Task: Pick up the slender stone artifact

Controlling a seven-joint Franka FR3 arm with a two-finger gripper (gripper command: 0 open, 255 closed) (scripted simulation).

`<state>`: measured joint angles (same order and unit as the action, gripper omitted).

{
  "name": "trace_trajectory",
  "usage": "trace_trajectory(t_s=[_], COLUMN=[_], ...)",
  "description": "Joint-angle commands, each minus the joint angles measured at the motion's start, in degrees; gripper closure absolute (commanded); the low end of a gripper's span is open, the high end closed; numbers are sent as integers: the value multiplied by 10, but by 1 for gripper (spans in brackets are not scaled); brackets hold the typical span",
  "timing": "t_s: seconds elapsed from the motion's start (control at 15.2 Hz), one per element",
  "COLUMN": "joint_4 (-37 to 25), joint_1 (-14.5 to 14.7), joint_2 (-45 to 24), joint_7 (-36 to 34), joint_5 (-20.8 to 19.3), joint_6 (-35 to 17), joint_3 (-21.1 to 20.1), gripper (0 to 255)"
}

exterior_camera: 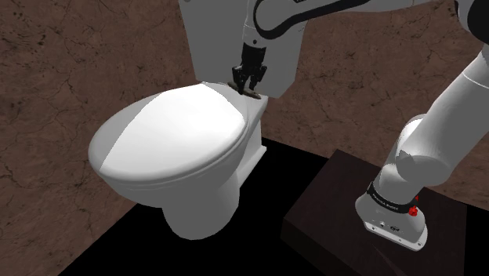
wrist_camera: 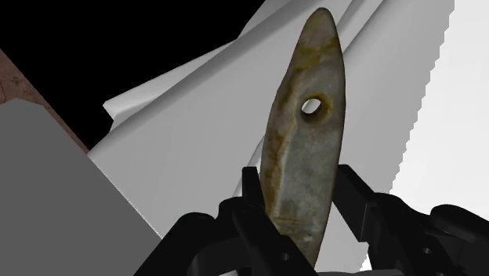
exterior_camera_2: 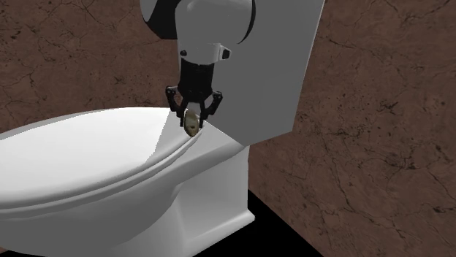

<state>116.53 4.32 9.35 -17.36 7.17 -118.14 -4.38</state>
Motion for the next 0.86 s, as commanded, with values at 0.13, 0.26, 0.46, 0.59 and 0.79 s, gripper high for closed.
trace_trajectory(t_s=[0.13, 0.26, 0.46, 0.59, 0.79], joint_4=[-28, -43, -66, -83, -92], joint_1=[0, 0, -1, -1, -1], joint_2=[2, 3, 3, 2, 1], joint_7=[-4, -5, -8, -9, -10], joint_5=[-2, -2, -4, -4, -5], joint_6=[30, 45, 68, 84, 93], joint_3=[0, 0, 1, 1, 1], gripper=[255, 255, 255, 255, 255])
